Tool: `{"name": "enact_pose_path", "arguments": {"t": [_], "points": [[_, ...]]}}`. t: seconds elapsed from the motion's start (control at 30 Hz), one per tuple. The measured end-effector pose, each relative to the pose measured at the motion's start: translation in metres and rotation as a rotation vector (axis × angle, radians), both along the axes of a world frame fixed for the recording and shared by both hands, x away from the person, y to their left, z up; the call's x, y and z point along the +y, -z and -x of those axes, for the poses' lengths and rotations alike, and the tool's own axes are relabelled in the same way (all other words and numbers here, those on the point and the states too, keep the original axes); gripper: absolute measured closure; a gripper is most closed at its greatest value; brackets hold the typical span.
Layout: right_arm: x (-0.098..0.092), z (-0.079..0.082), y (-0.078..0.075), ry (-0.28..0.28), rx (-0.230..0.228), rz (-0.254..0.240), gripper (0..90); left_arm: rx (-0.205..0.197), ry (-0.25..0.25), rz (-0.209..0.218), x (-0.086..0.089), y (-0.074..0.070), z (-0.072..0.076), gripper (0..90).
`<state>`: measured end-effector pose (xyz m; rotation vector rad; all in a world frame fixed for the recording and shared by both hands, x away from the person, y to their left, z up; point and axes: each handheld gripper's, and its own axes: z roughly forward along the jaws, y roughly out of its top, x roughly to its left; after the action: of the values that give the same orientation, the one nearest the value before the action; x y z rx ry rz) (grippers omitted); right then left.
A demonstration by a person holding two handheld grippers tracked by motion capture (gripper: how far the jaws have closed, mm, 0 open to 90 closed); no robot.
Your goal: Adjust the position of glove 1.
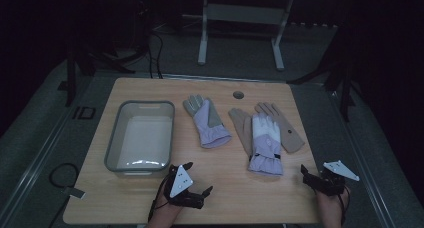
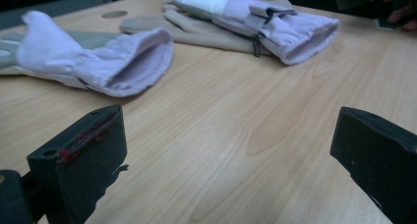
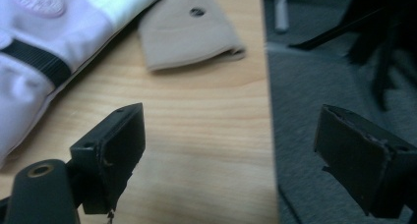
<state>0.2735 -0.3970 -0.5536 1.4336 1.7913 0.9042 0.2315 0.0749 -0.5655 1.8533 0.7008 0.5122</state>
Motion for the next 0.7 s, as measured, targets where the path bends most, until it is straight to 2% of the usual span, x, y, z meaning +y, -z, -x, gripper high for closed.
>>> {"name": "enact_pose_path", "arguments": {"t": [0.1, 0.17, 0.3, 0.4, 0.47, 0.53, 0.63, 0.7], "points": [[0.004, -0.002, 0.001, -0.009, 0.036, 0.027, 13.2, -0.005, 0.010, -0.020, -0.002, 0.000, 0.000, 0.5], [0.006, -0.002, 0.001, -0.018, 0.038, 0.042, 13.1, -0.005, 0.023, -0.016, -0.003, 0.000, 0.000, 0.5], [0.008, -0.004, -0.005, -0.041, 0.044, 0.036, 12.8, 0.002, 0.031, -0.016, -0.003, 0.000, -0.001, 0.5], [0.010, -0.004, -0.009, -0.030, 0.028, 0.040, 12.8, 0.013, 0.031, -0.013, -0.003, 0.000, -0.002, 0.4], [0.009, -0.006, -0.014, -0.035, 0.034, 0.041, 12.5, 0.019, 0.025, -0.009, -0.002, 0.000, -0.002, 0.5], [0.007, -0.009, -0.022, -0.036, 0.034, 0.012, 11.8, 0.023, 0.024, -0.007, -0.002, 0.000, -0.003, 0.4], [0.003, -0.018, -0.033, -0.052, 0.065, -0.032, 11.7, 0.024, 0.017, -0.002, -0.002, 0.000, -0.003, 0.5], [0.004, -0.022, -0.039, -0.065, 0.058, -0.039, 11.6, 0.022, 0.009, -0.002, -0.002, 0.000, -0.002, 0.4]]}}
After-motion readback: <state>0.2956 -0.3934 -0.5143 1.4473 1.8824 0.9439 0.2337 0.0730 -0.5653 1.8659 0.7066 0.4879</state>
